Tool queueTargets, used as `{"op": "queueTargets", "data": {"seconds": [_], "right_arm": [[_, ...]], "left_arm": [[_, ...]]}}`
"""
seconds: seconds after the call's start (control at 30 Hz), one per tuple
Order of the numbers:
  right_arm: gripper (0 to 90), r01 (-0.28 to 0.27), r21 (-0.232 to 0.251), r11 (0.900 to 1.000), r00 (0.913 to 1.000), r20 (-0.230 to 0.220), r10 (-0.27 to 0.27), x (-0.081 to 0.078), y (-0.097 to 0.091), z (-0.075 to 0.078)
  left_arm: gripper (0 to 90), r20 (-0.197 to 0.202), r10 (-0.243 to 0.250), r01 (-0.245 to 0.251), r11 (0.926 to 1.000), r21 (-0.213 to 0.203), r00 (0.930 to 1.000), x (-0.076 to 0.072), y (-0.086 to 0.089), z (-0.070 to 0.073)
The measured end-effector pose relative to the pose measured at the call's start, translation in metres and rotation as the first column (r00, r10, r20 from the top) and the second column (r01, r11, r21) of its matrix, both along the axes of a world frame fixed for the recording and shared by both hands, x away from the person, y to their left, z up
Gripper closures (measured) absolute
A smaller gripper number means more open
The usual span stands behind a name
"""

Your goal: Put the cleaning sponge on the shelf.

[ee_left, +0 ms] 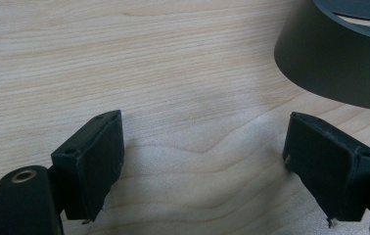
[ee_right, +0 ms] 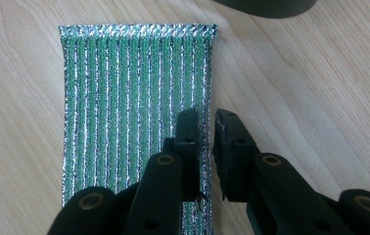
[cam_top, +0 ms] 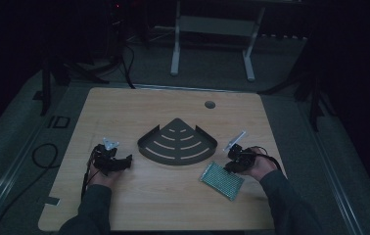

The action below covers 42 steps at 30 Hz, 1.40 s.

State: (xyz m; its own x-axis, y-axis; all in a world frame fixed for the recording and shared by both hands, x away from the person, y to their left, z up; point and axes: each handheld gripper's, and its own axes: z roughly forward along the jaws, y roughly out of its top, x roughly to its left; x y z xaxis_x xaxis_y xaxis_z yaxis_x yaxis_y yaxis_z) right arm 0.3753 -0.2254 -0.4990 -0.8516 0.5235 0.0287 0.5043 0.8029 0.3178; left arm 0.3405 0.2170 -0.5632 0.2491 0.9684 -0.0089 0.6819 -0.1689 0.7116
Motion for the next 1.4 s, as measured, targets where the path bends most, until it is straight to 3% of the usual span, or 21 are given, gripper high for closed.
{"op": "queueTargets", "data": {"seconds": [0.47,0.83,1.07,1.4], "right_arm": [[80.3,-0.015,-0.013,0.9998,0.9990,-0.042,0.014,0.003,0.001,-0.004],[80.5,-0.023,-0.029,0.9993,0.9938,-0.110,0.019,0.012,0.002,-0.007],[81.0,-0.015,-0.041,0.9990,0.9837,-0.179,0.008,0.022,0.003,-0.007],[85.4,-0.015,-0.056,0.9983,0.9611,-0.276,-0.001,0.034,0.005,-0.009]], "left_arm": [[15.9,0.000,0.000,0.000,1.0000,0.000,1.0000,0.000,0.000,0.000],[15.9,0.000,0.000,0.000,1.0000,0.000,1.0000,0.000,0.000,0.000],[15.9,0.000,0.000,0.000,1.0000,0.000,1.0000,0.000,0.000,0.000],[15.9,0.000,-0.001,0.001,1.0000,0.000,1.0000,0.000,0.000,0.000]]}}
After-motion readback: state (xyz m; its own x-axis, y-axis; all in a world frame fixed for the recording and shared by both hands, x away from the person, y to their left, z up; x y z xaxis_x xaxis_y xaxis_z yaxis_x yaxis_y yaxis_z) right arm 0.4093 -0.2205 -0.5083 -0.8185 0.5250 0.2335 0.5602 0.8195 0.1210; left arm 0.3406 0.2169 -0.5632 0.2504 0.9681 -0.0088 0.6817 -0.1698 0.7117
